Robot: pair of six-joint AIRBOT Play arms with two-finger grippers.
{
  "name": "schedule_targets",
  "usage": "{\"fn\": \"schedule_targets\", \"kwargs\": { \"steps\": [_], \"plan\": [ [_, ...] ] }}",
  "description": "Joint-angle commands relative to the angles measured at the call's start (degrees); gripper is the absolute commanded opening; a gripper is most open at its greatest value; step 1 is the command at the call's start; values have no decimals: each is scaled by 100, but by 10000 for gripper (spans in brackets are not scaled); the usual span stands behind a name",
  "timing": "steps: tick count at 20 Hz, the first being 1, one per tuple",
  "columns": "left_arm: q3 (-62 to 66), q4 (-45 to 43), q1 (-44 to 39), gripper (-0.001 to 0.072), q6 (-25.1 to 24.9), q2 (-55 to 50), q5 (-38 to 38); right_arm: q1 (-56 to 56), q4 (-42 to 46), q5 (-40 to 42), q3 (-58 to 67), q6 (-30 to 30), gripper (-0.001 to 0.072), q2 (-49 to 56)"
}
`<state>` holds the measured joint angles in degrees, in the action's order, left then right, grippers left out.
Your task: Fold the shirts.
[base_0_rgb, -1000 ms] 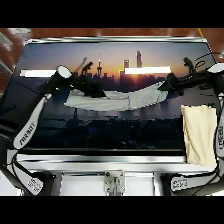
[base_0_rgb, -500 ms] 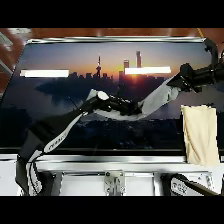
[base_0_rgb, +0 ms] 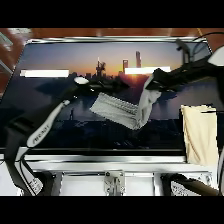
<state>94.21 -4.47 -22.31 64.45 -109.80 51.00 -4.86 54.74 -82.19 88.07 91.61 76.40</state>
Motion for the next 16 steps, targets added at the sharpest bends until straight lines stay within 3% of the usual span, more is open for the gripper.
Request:
{"fn": "schedule_targets", "kwargs": {
  "steps": [1,4,8,9,10,11,14,16],
  "plan": [
    [-2,-938,1427,33,-79,833,632,-1152,444,1237,7,133,59,706],
    [-2,-1316,2667,34,-79,1554,1585,-1718,181,2168,7,229,60,1633],
    [-2,-1812,3862,34,-210,2428,2068,-2159,-1167,3077,7,221,83,2756],
    [-2,-1971,4096,34,-208,2612,2103,-2221,-1482,3311,7,221,248,2951],
    [-2,-2072,4284,34,-210,2763,2129,-2245,-1773,3473,7,181,506,3082],
    [-2,-2157,4452,34,-210,2905,2155,-2232,-2009,3556,7,55,593,3161],
    [-2,-2194,4706,35,-227,3158,2310,-1930,-1676,3040,7,-146,593,3064],
    [-2,-2260,4690,35,-227,3200,2474,-1473,-1110,1954,7,-144,593,2868]
  ]
}}
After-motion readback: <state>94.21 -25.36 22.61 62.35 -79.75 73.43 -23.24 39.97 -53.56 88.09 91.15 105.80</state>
